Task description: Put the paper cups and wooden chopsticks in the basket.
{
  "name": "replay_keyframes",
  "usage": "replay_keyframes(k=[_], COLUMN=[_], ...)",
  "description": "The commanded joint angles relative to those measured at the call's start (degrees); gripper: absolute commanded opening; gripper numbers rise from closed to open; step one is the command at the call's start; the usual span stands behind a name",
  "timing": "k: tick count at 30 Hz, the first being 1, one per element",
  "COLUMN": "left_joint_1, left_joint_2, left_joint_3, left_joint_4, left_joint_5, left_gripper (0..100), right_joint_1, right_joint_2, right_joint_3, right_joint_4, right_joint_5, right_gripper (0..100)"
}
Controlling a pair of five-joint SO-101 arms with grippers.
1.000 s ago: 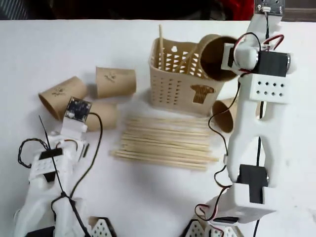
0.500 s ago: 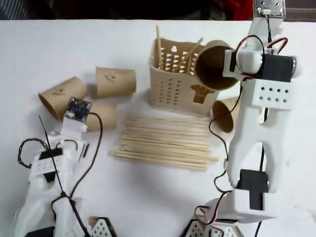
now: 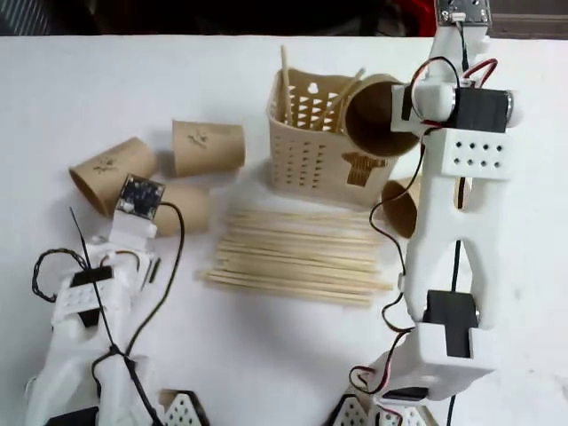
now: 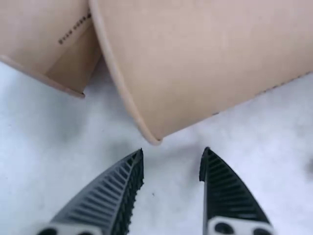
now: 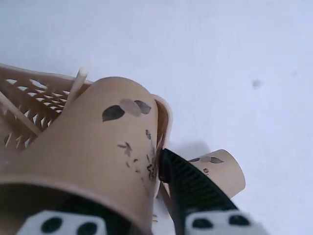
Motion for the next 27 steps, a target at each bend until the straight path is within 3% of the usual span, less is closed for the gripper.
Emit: replay_keyframes(k=[1, 6, 12, 22, 27], left_joint_1=[0.66, 0.66, 0.66, 0.66, 0.66], left_joint_2=[-2.15, -2.15, -2.15, -2.15, -2.15], left_joint_3=[-0.26, -0.26, -0.26, -0.26, -0.26], left_joint_4=[-1.41, -1.41, -1.41, -1.41, -1.41], left_joint_5=[-0.53, -0.53, -0.53, -0.53, -0.53], left_gripper=[20, 20, 20, 20, 20], right_joint_1=[-0.13, -0.40, -0.57, -0.48, -1.27], right_joint_2=[-0.75, -1.45, -0.92, -0.92, -0.92], right_joint_3=[-2.46, -2.46, -1.93, -1.85, -1.85], right_joint_4=[-2.68, -9.54, -17.71, -13.05, -6.73], right_joint_5=[0.53, 0.97, 1.05, 1.05, 1.05], right_gripper=[16.1, 24.1, 24.5, 24.1, 7.7])
